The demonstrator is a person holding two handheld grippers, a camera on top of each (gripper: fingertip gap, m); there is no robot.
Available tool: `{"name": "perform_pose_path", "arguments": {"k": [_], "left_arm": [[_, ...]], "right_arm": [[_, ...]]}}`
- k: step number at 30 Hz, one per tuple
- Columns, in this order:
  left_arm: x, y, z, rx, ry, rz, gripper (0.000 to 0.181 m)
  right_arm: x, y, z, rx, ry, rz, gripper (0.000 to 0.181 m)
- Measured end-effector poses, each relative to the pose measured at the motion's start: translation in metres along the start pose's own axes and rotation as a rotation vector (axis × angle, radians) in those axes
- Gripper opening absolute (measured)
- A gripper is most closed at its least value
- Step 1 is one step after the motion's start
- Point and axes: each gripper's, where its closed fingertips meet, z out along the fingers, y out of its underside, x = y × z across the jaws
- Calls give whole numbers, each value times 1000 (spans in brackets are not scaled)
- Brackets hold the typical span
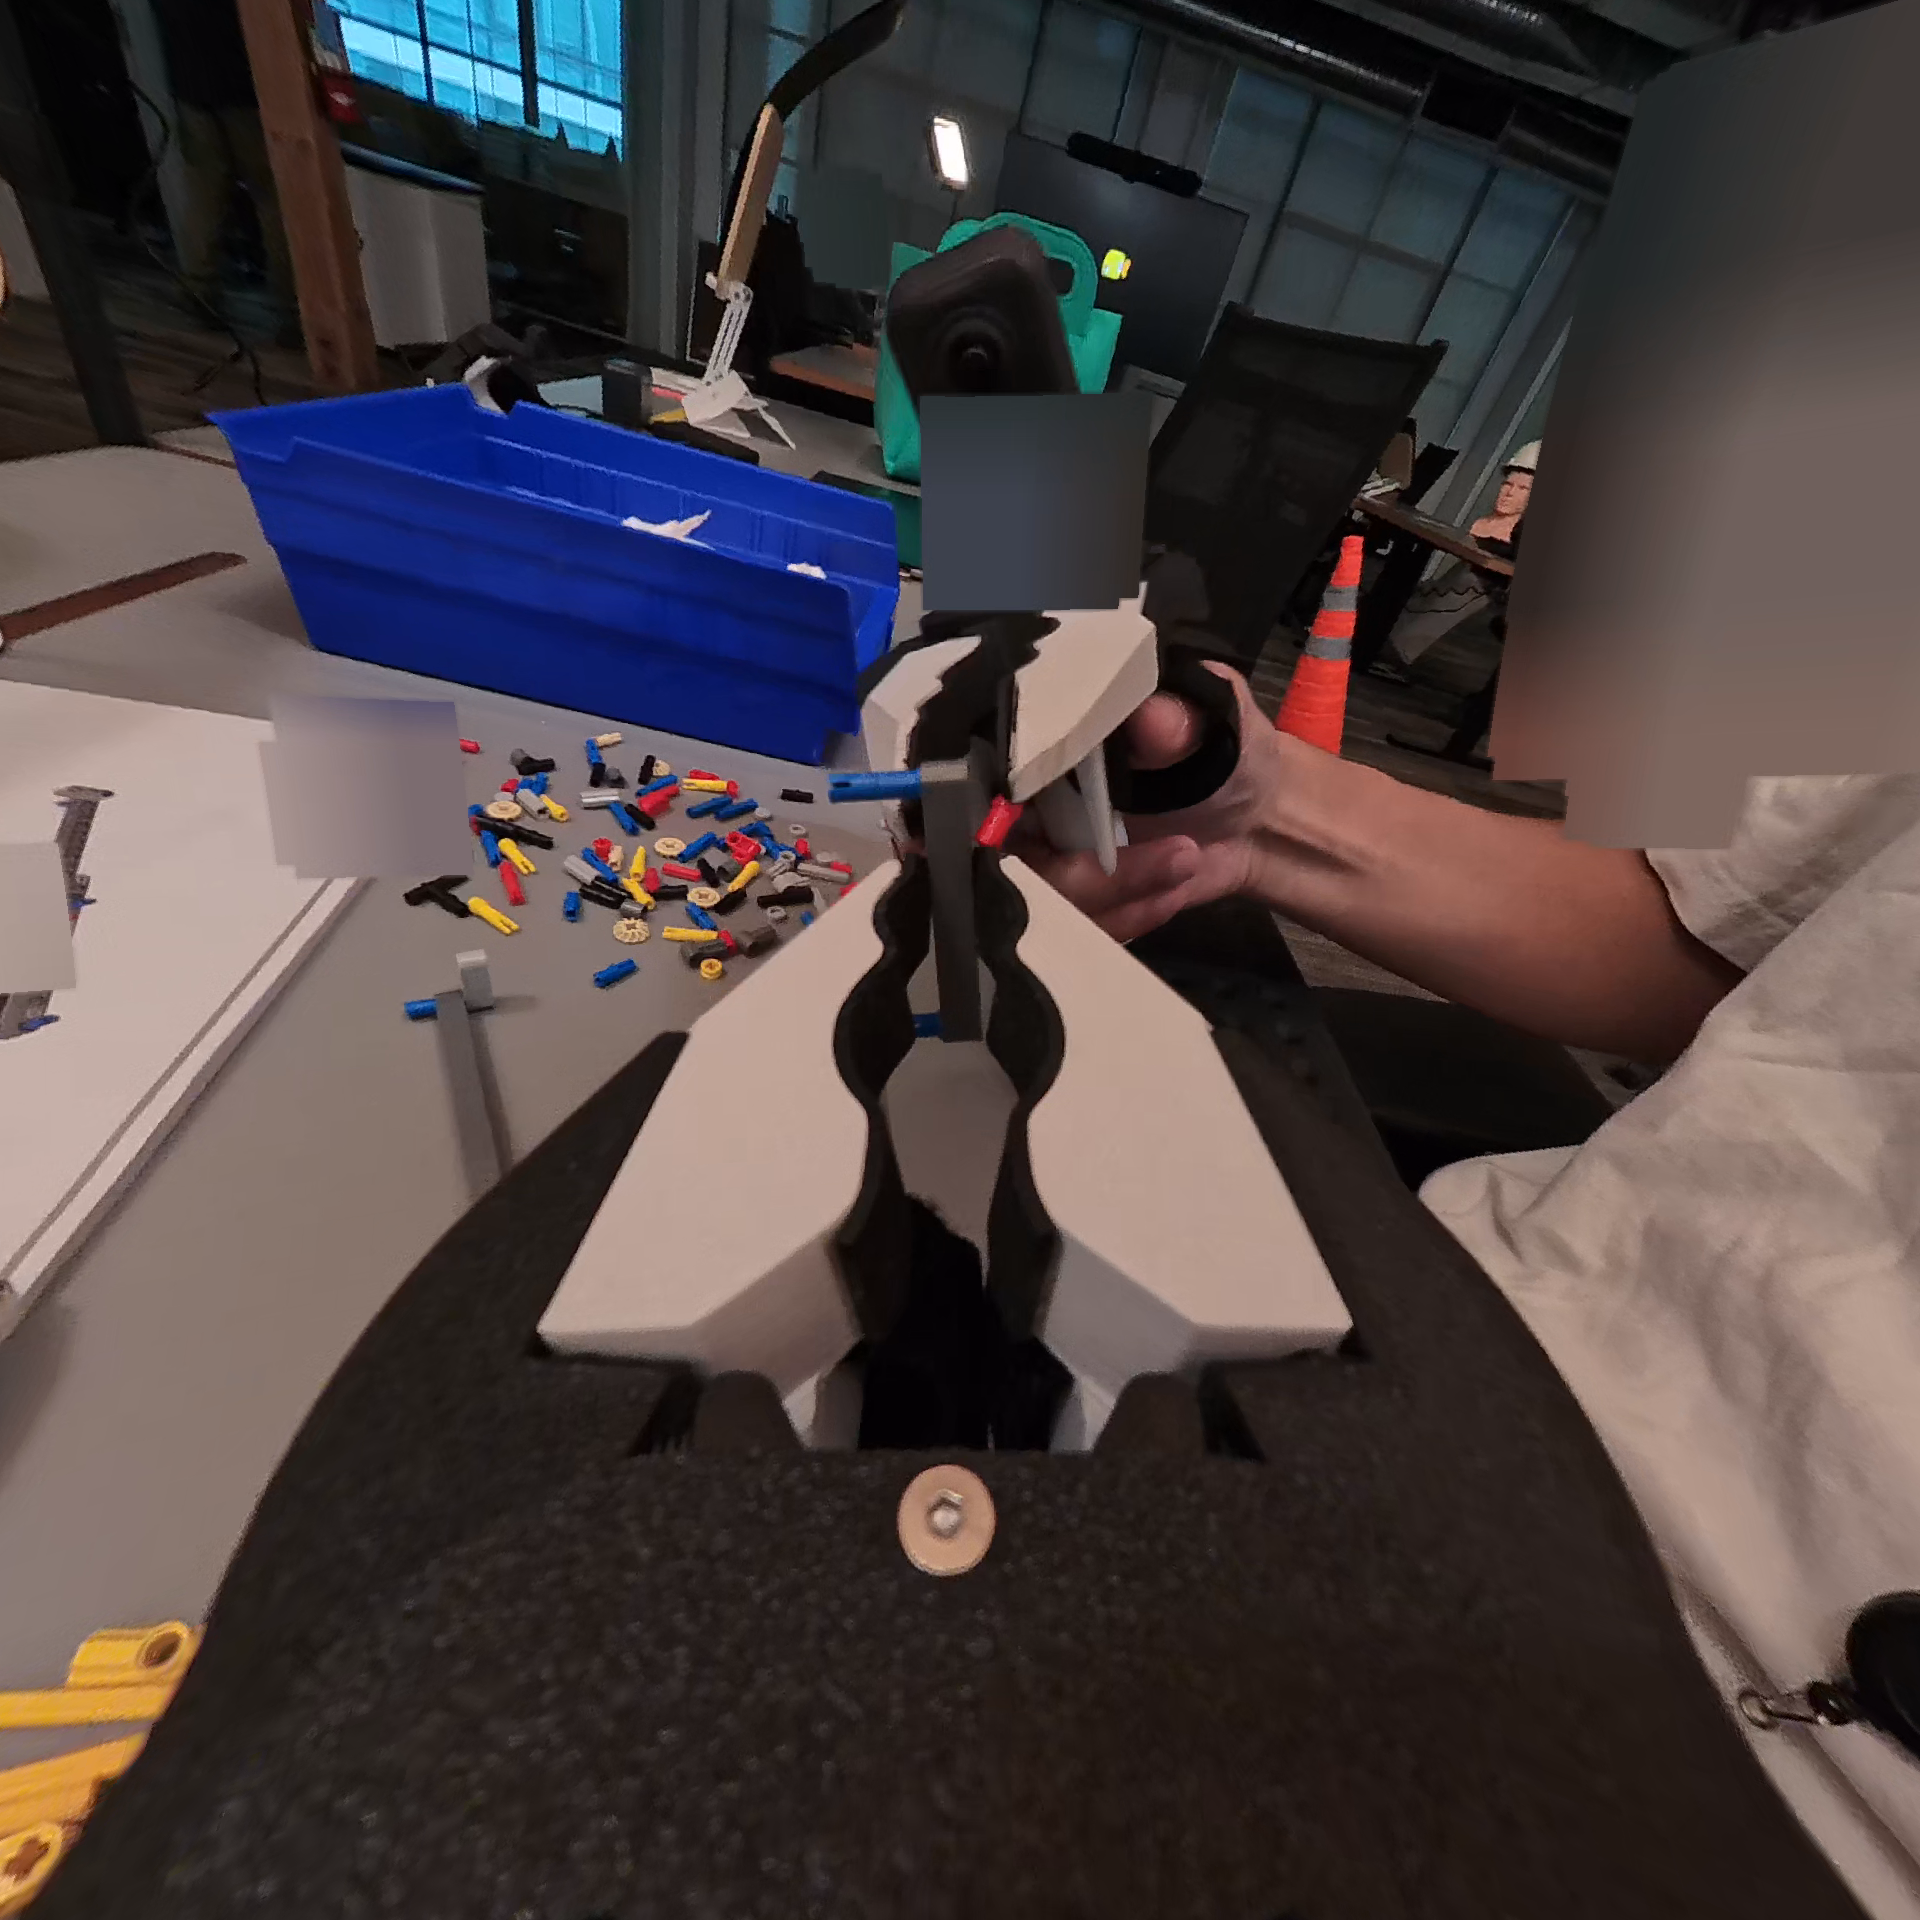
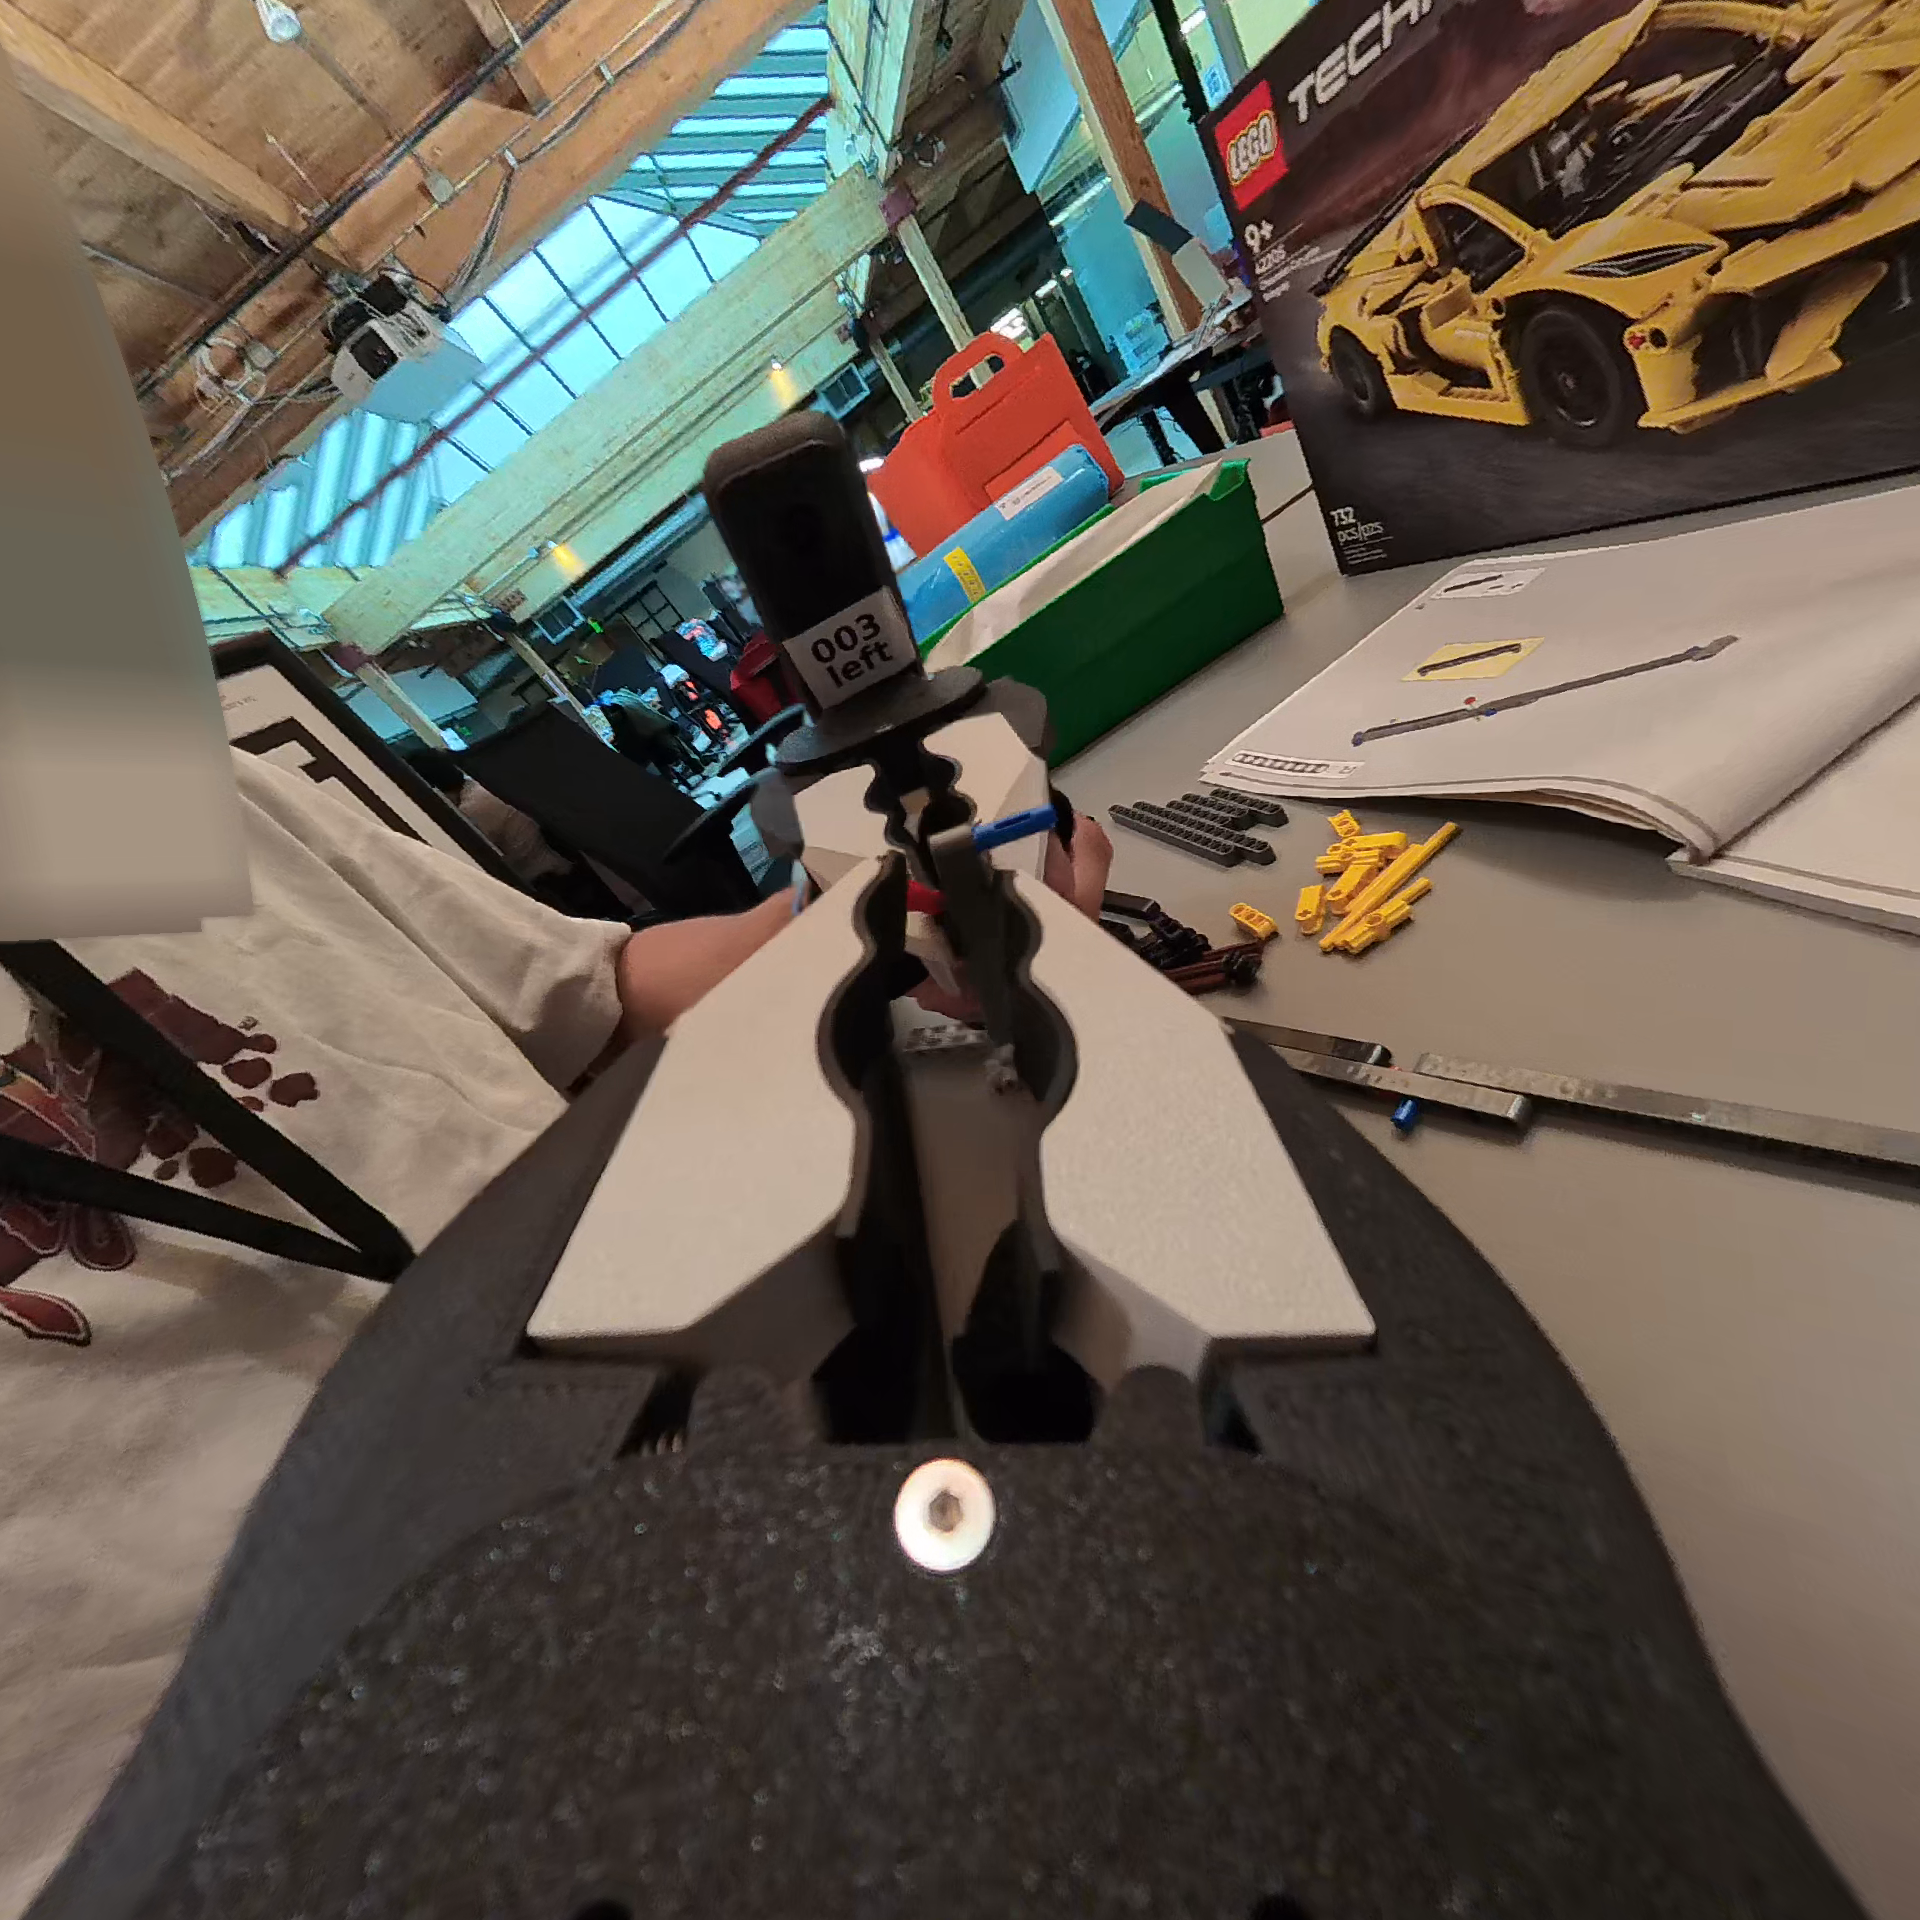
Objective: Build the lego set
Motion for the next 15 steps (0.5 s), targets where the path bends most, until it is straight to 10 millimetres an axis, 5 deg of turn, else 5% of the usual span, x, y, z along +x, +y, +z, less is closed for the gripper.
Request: {"name": "perform_pose_path", "arguments": {"k": [15], "left_arm": [[-8, 3, 2, 30, 44, -199, 7]], "right_arm": [[13, 5, 5, -4, 112, -128, 18]]}}
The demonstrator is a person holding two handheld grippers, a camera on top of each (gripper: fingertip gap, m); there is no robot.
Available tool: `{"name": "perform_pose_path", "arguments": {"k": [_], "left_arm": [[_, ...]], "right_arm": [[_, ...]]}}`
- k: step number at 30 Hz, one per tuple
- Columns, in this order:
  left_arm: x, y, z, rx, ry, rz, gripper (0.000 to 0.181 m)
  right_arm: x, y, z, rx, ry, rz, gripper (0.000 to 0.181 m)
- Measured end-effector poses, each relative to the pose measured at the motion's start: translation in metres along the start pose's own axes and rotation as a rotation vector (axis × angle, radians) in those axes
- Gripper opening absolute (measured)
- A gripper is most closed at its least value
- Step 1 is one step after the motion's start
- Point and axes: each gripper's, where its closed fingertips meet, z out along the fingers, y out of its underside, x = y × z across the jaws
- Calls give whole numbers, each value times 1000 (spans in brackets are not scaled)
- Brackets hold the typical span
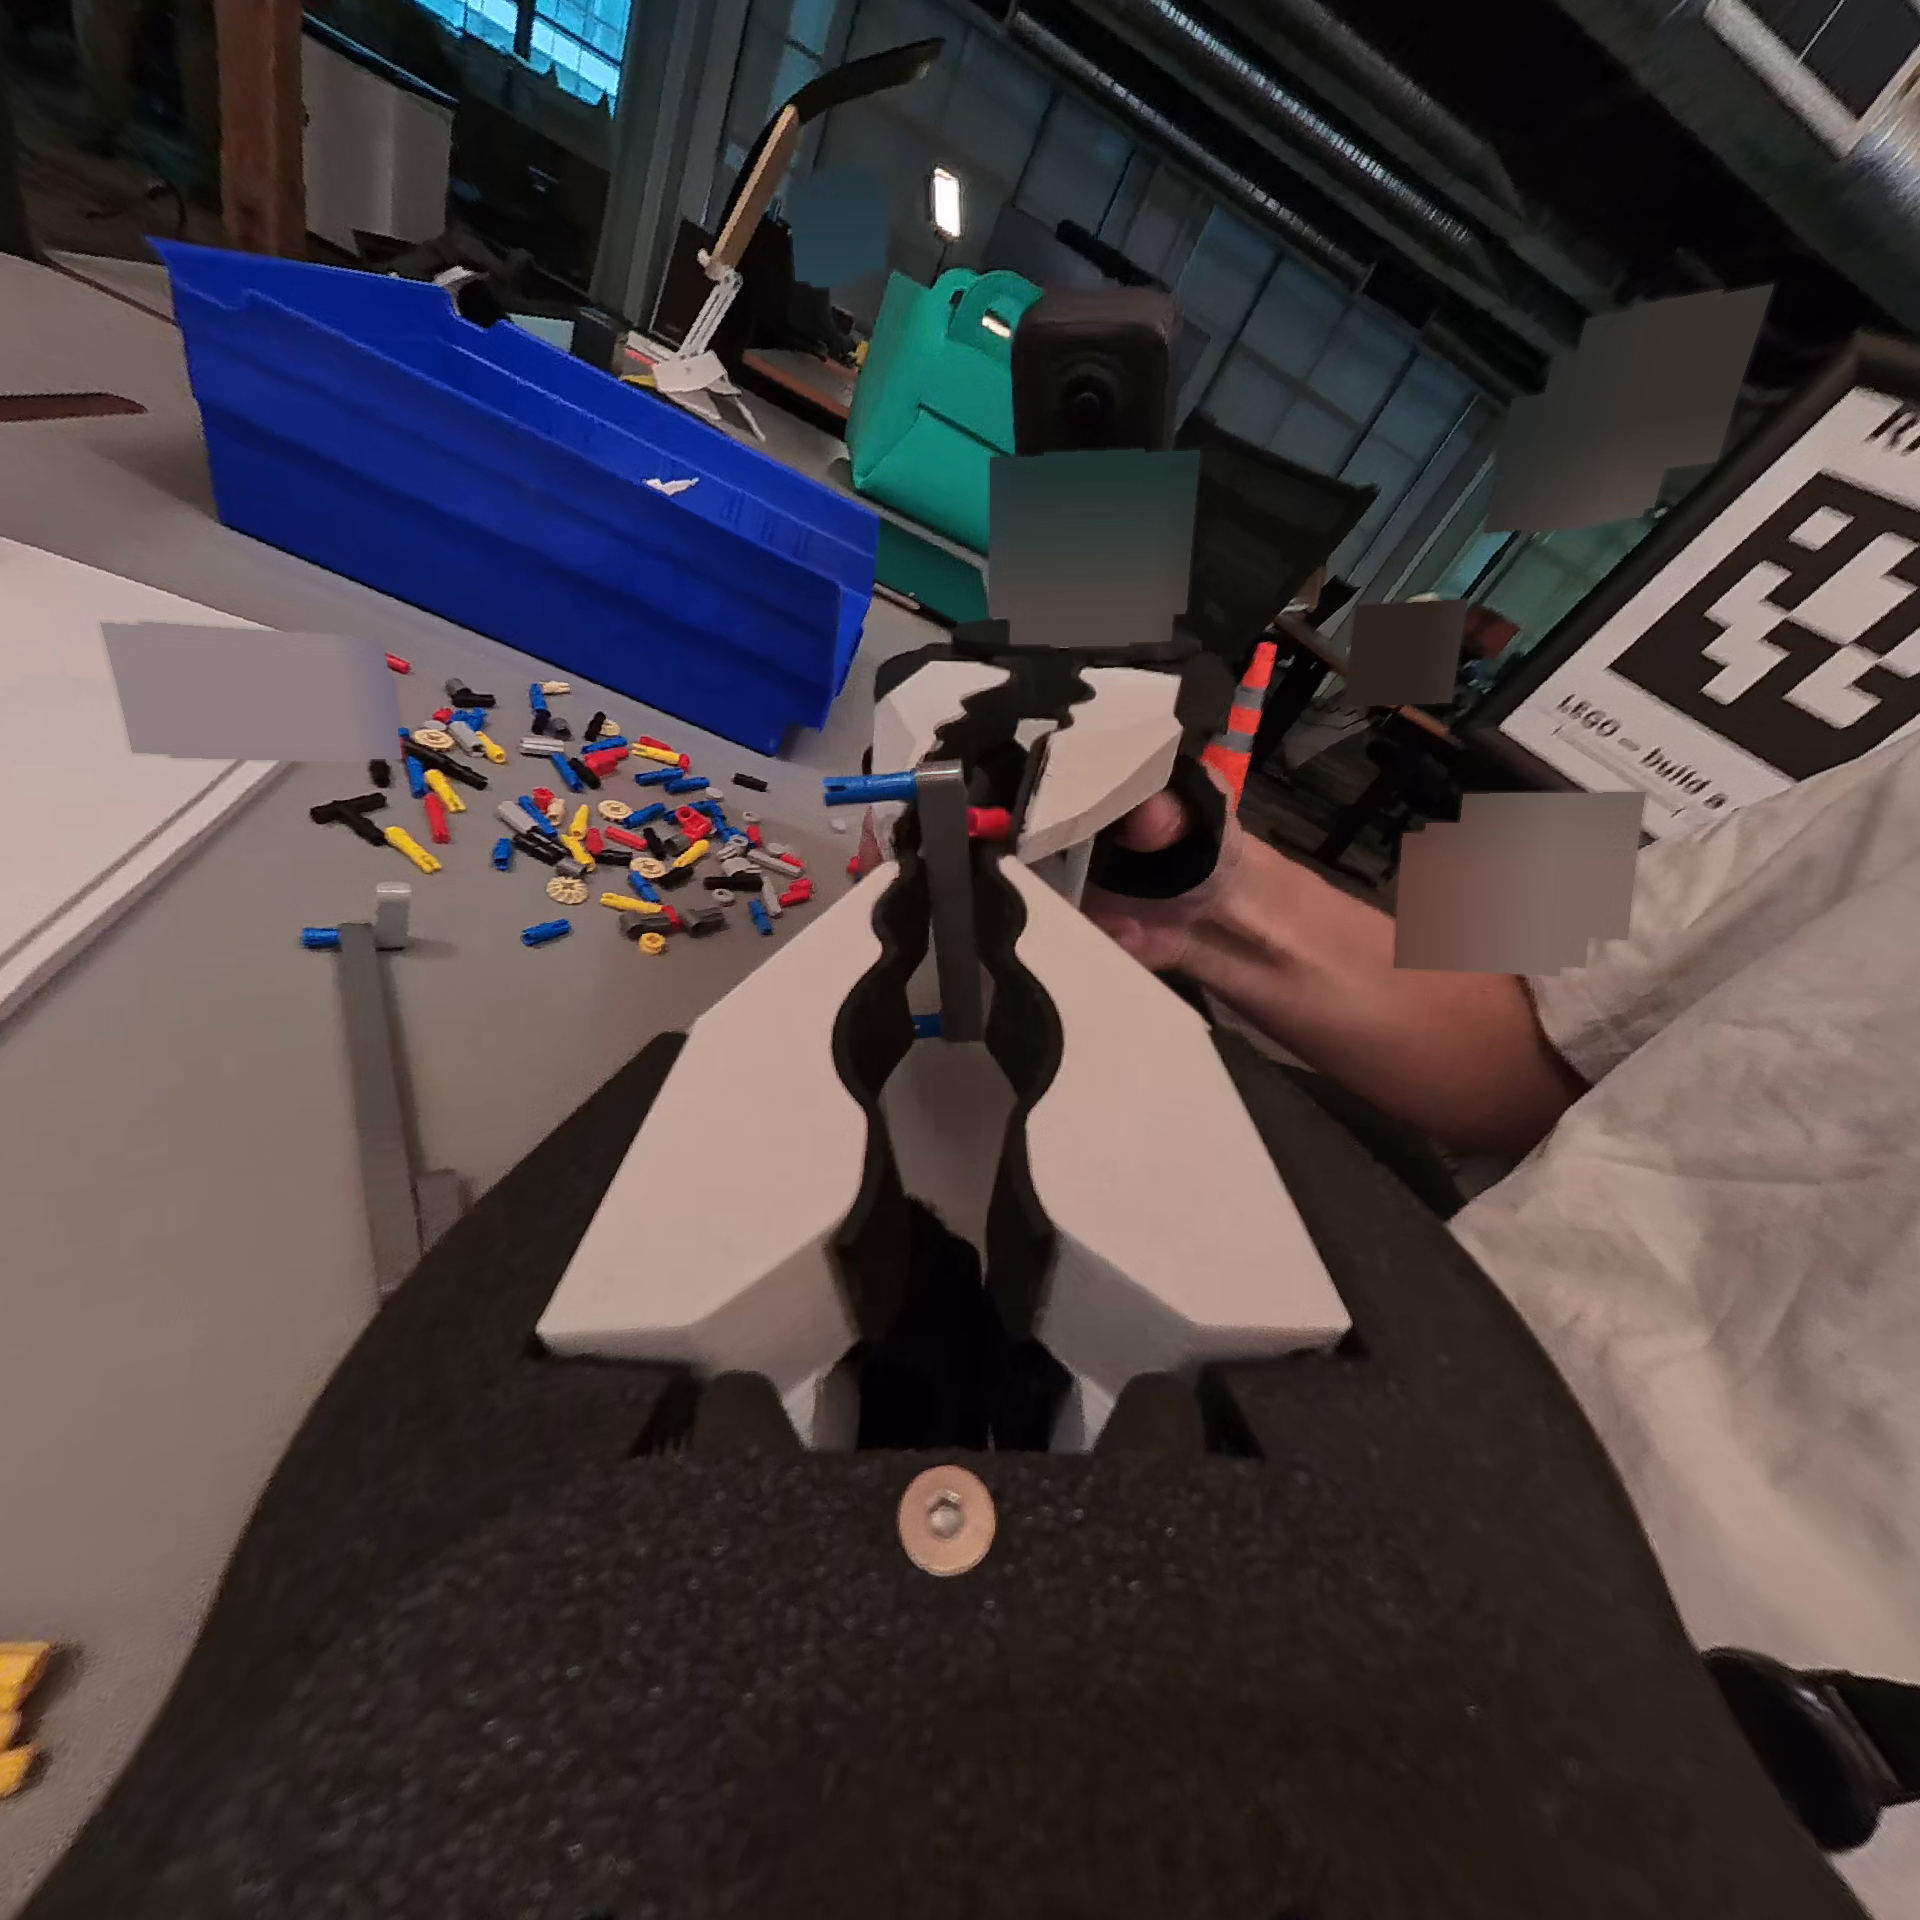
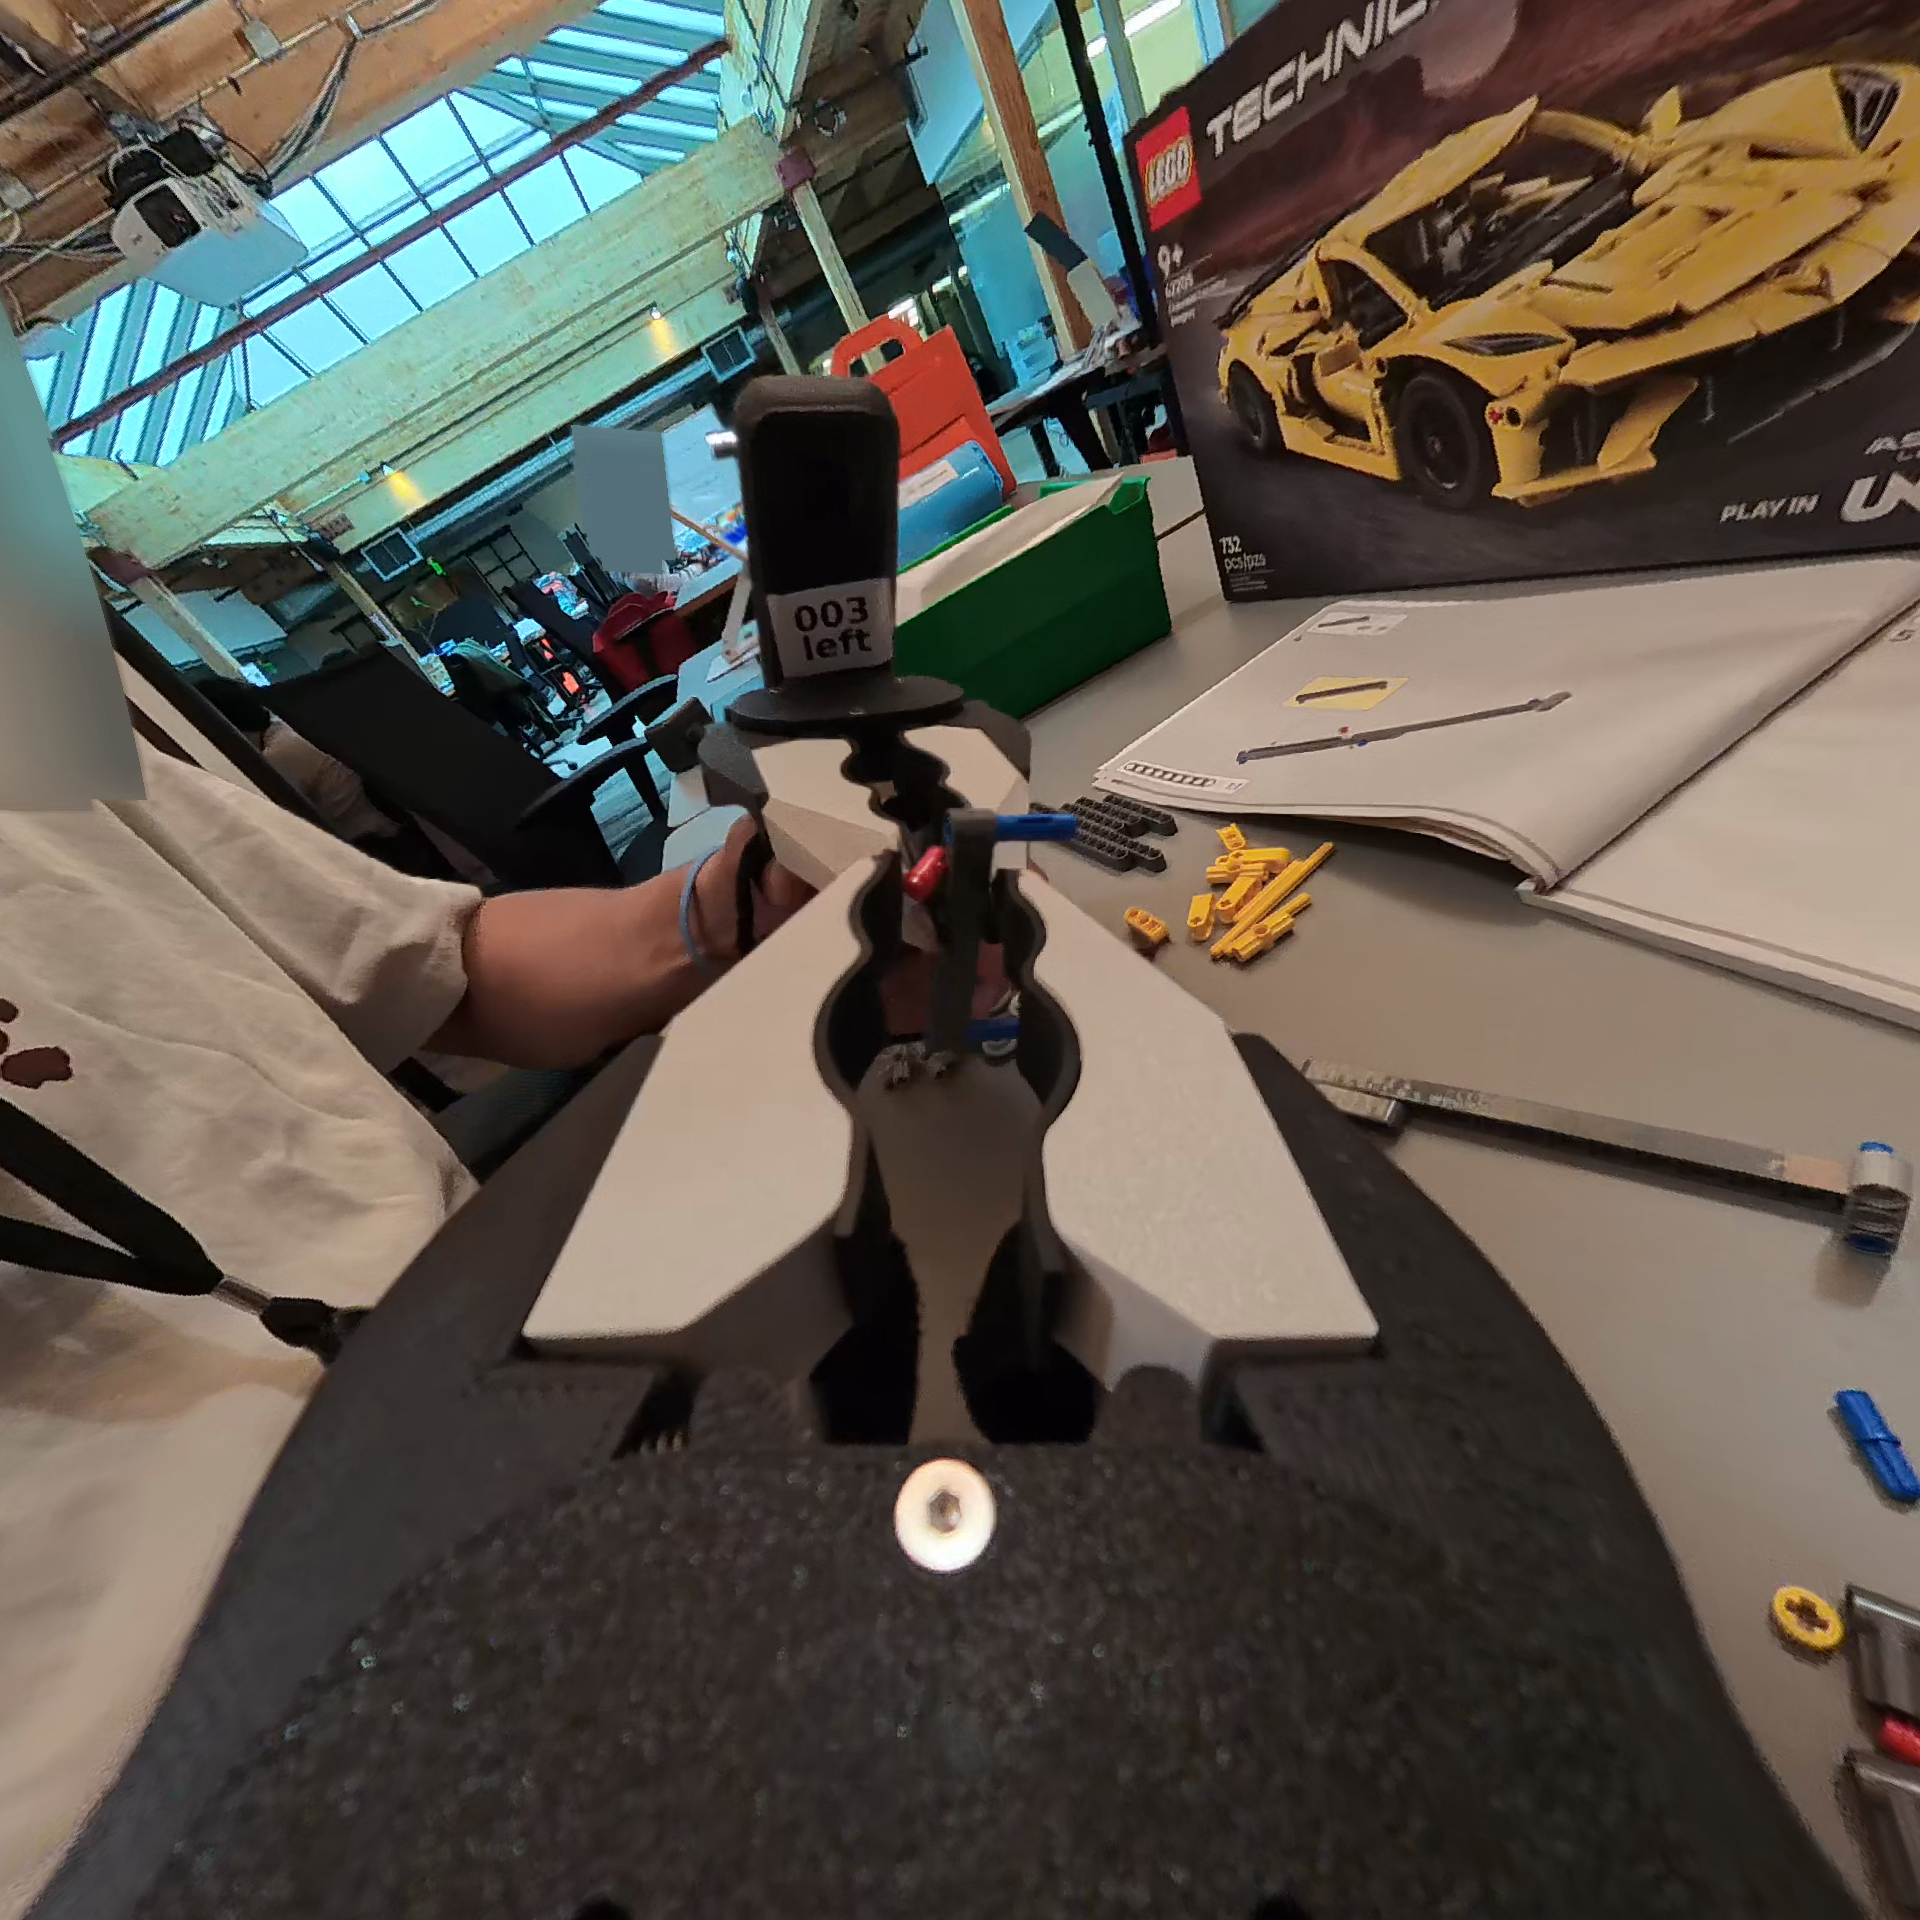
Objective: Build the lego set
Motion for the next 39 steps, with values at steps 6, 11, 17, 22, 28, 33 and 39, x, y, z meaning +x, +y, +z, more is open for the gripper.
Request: {"name": "perform_pose_path", "arguments": {"k": [6, 11, 17, 22, 28, 33, 39], "left_arm": [[0, -1, -1, 6, 5, -2, 6], [-11, 1, -1, -29, -129, 149, 7], [-32, 6, -5, -103, -328, 313, 7], [-43, 11, -7, -151, -413, 339, 6], [-42, 7, -8, -161, -448, 420, 6], [-40, 3, -9, -164, -497, 520, 7], [-37, -3, -10, -131, -520, 538, 6]], "right_arm": [[0, -1, -1, 38, -12, 18, 17], [11, 2, 0, 12, 51, 54, 15], [25, 10, 2, -58, 162, 21, 5], [32, 16, 3, -113, 243, -52, 5], [27, 17, -1, -295, 337, -214, 5], [31, 8, 1, -307, 413, -179, 5], [30, 4, 3, -223, 395, -60, 4]]}}
